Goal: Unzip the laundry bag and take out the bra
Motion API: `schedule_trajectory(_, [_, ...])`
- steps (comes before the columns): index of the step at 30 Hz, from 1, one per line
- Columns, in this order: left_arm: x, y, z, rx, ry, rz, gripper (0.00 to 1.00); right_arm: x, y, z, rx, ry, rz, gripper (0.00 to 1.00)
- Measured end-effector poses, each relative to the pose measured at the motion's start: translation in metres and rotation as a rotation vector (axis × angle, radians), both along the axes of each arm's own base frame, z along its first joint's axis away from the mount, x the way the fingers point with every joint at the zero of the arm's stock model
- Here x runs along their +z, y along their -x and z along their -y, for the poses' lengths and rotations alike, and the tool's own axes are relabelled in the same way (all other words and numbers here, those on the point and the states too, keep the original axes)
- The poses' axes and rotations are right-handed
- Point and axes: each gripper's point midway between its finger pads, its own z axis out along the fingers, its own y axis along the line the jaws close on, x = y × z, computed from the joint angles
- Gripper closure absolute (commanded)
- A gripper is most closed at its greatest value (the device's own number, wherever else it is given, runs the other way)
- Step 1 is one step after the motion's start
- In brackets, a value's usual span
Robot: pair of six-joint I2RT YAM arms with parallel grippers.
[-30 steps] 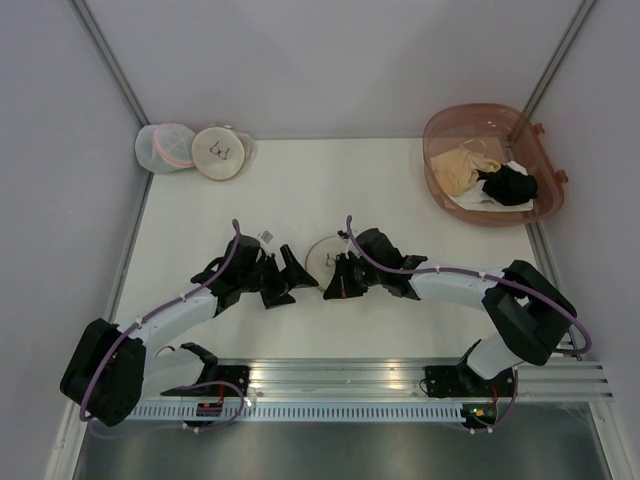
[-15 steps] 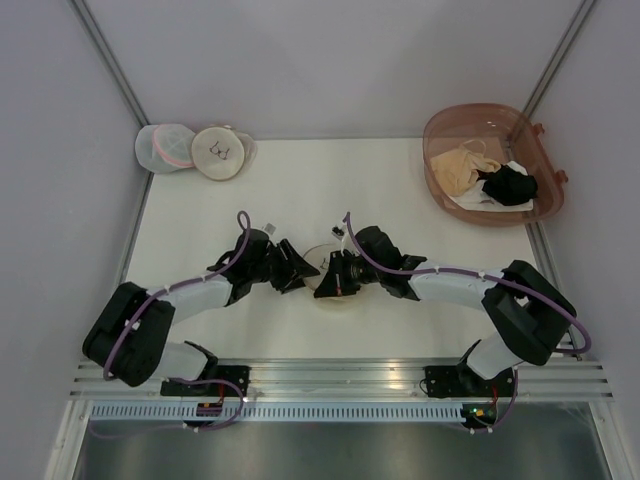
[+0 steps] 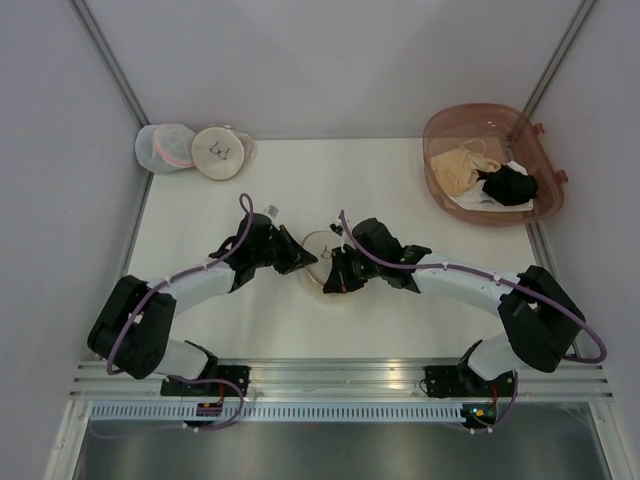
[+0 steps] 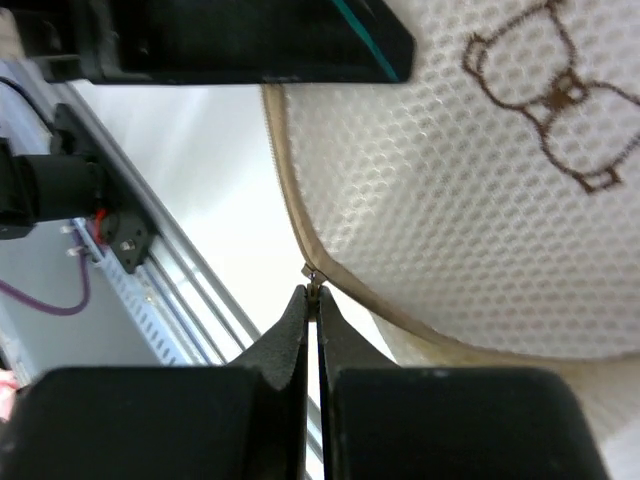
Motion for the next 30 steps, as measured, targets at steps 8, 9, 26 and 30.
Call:
schedule_trajectory(8, [-0.001,-0.018,-0.01,-0.056,-0.034,0.016,0.98,-0.02,-0.011,0.033,-0.049,0.214,0.056,1.0])
schedule_trajectory(9, [-0.002,-0.019,-0.009,-0.084,-0.039,0.014,0.98,-0.023,-0.015,0.039,-0.067,0.251,0.069,1.0])
schedule_trajectory(26, [-0.001,-0.037,0.025,-0.572,-0.03,0.062,0.47,-0.031,-0.095,0.134,-0.443,0.806,0.301,1.0])
schedule_trajectory(30, [-0.012,-0.038,0.023,-0.577,-0.059,0.027,0.05,-0.027,-0.102,0.145,-0.488,0.836,0.323,0.99])
